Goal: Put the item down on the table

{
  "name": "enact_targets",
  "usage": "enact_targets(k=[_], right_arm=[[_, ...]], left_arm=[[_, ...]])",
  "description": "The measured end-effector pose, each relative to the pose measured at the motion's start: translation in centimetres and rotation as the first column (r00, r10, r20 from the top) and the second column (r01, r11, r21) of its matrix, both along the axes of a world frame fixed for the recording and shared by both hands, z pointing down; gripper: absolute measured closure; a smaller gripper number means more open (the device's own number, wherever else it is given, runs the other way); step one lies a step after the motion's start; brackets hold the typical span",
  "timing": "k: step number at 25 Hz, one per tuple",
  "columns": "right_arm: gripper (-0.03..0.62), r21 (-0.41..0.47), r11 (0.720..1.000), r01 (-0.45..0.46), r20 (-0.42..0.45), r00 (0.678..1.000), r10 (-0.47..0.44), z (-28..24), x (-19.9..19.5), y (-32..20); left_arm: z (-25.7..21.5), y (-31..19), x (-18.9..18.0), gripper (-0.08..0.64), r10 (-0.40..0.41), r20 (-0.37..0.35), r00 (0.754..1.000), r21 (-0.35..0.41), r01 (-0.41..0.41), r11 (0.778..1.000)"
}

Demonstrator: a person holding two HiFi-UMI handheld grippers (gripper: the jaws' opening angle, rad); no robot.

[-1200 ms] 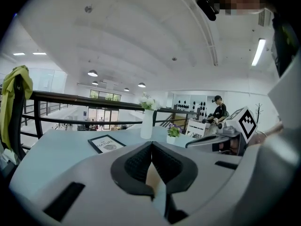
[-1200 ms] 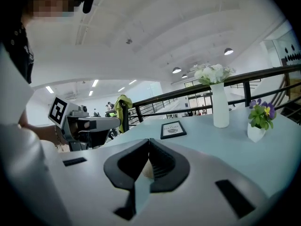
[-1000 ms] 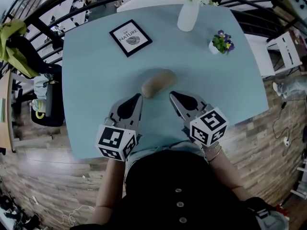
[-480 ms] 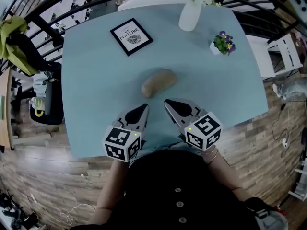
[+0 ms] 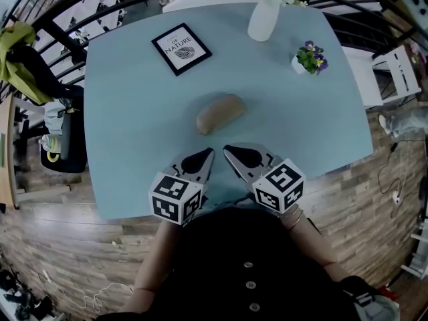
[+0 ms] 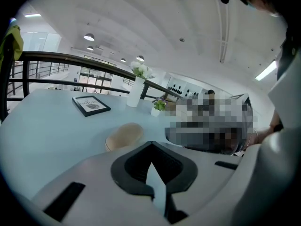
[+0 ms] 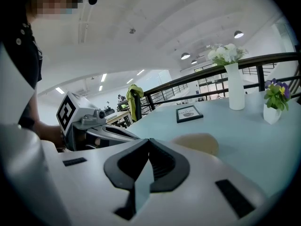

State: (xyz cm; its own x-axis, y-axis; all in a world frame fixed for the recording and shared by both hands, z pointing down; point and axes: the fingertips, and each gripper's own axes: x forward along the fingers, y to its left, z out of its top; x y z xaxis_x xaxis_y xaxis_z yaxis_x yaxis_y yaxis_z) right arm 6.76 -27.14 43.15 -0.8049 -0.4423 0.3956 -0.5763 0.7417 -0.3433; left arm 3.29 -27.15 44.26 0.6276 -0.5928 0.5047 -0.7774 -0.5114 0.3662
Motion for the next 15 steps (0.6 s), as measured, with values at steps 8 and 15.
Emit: enact_targets(k=[8, 15], right_arm=[[0.588, -0.025, 0.999, -0.048, 0.021, 0.999, 0.049, 0.2, 0.7, -0.5], [0.588, -0.030, 0.997, -0.068, 0.039, 0.997, 0.069, 0.1, 1.1, -0.6]], left_arm=[[-0.1, -0.1, -0.1, 0.543, 0.001, -0.005, 1.000, -0.003, -0.001, 1.000], [-0.2, 0.0, 0.0, 0.543, 0.000, -0.015, 1.000, -0.015, 0.000, 1.000]])
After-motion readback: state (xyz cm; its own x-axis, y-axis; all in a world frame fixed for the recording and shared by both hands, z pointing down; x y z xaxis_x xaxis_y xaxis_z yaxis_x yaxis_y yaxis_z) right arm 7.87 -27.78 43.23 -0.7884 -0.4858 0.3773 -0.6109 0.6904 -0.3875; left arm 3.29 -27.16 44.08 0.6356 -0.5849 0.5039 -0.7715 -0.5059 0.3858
